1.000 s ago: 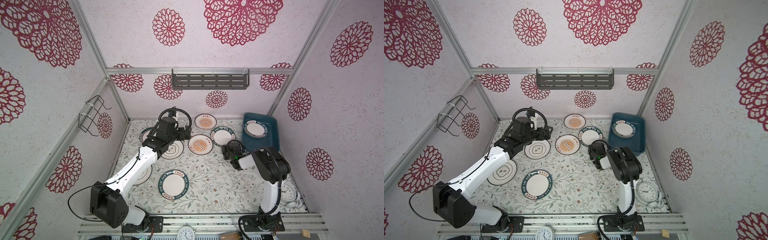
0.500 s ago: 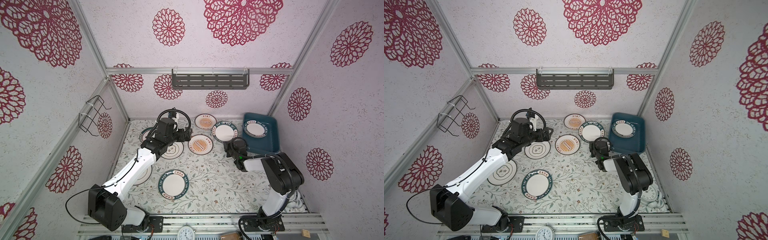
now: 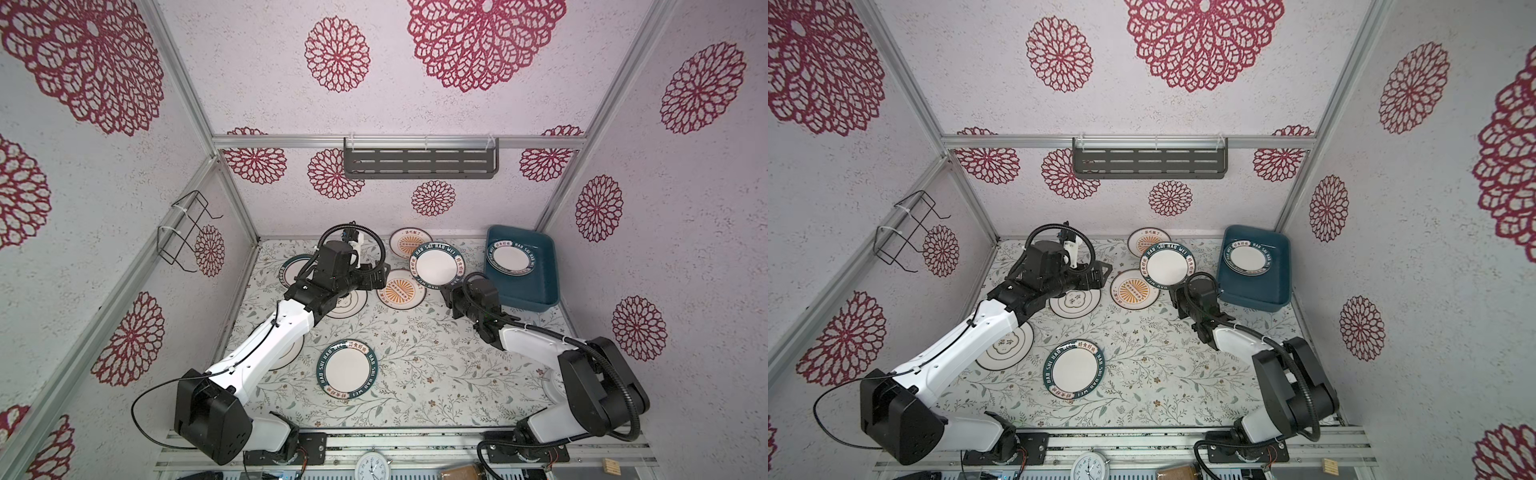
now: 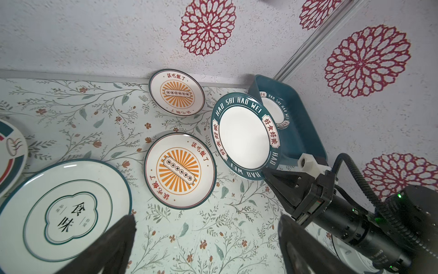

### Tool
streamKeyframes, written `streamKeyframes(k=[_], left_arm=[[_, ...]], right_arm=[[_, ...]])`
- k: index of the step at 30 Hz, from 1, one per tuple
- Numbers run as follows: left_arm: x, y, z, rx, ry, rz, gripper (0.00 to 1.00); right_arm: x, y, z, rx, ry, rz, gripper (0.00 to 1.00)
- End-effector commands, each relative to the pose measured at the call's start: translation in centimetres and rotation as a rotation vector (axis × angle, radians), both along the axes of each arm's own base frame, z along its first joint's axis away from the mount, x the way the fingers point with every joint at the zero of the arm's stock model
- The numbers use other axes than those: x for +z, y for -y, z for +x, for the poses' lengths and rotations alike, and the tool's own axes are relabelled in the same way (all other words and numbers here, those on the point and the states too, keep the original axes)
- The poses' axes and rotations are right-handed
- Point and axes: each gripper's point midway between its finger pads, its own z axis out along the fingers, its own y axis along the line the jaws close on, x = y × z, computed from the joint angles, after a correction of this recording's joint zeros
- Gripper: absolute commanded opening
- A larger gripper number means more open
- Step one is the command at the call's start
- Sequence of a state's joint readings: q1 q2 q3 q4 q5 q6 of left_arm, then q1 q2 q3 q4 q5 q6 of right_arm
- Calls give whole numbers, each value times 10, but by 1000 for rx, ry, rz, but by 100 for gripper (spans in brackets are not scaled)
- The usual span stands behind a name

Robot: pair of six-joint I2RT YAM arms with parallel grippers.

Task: Place the plates into the plastic bin on the countertop
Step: 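Lift the green-rimmed plate and lower it into the teal bin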

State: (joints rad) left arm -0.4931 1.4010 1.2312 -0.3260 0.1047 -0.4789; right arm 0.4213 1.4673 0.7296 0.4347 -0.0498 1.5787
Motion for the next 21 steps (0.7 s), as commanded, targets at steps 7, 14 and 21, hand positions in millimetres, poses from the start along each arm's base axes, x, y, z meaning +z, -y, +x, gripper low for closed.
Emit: streamKeyframes(k=[7, 14, 21], left_arm=[[10, 33, 19, -91, 34, -58, 97], [12, 58, 44, -156, 47, -50, 97], [13, 82, 73, -232, 60, -5, 97]], right_arm=[[56, 8, 22, 5, 120, -69, 0], [66, 40, 51, -48, 146, -65, 0], [70, 97, 74, -149, 146, -98, 0]])
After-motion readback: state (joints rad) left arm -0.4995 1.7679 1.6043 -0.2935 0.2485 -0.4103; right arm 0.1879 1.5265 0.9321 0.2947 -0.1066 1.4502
